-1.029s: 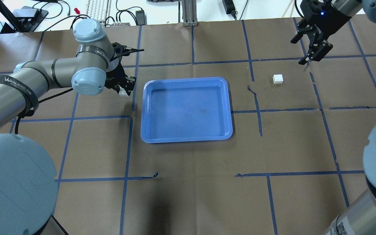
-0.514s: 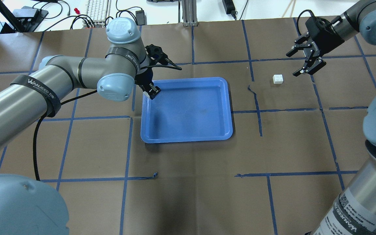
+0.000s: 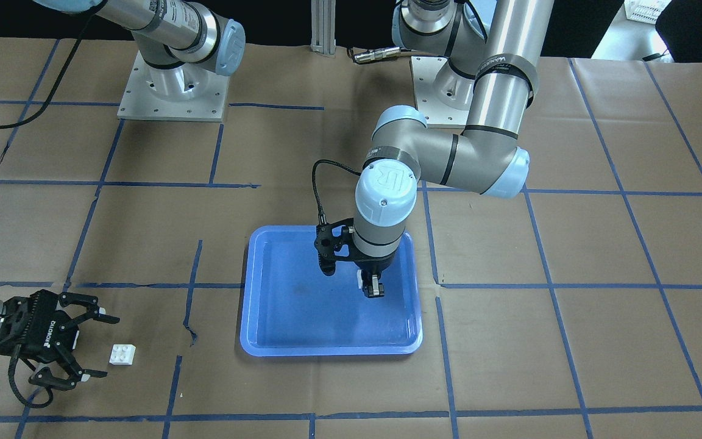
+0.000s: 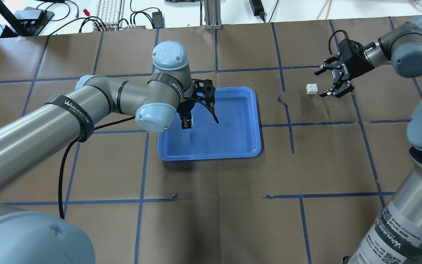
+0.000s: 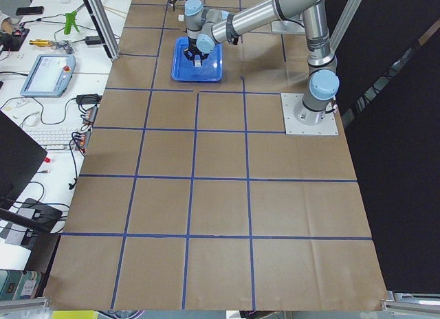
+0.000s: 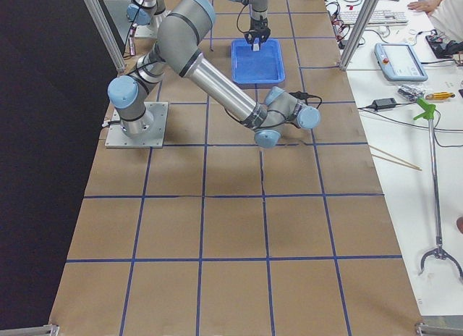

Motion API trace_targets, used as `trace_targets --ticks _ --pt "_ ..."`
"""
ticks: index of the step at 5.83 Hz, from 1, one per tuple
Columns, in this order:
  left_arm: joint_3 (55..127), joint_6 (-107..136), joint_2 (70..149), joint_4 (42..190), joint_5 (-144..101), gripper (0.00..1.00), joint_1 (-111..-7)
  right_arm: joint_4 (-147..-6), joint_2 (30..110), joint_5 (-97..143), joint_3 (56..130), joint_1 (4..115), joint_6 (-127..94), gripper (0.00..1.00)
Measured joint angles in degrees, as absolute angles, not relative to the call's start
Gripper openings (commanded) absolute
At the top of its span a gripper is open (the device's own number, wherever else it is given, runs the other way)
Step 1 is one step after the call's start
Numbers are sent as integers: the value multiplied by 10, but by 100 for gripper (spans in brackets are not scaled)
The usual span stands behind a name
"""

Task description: Assemble white blocks and place on blue tray

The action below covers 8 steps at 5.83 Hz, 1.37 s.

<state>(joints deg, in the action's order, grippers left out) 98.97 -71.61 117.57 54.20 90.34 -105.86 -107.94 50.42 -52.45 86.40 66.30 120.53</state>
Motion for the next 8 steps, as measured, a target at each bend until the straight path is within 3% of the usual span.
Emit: trace_targets --ticks 1,2,3,4,5,8 --pt "991 -732 1181 537 902 33 -1072 -1117 503 -522 888 663 1205 87" --pt "991 -735 1188 529 901 38 -1078 -1132 503 -521 897 663 1205 58" --pt "991 -734 1197 523 901 43 -1081 -1136 504 -521 898 663 1204 41" --pt "991 -733 1207 511 900 70 -1082 -1137 505 -521 898 663 1205 29" --pt "991 -731 1215 497 895 98 -1082 -1137 507 -521 897 663 1204 24" --pt "987 -721 1196 510 887 99 -1082 -1134 514 -520 875 663 1198 26"
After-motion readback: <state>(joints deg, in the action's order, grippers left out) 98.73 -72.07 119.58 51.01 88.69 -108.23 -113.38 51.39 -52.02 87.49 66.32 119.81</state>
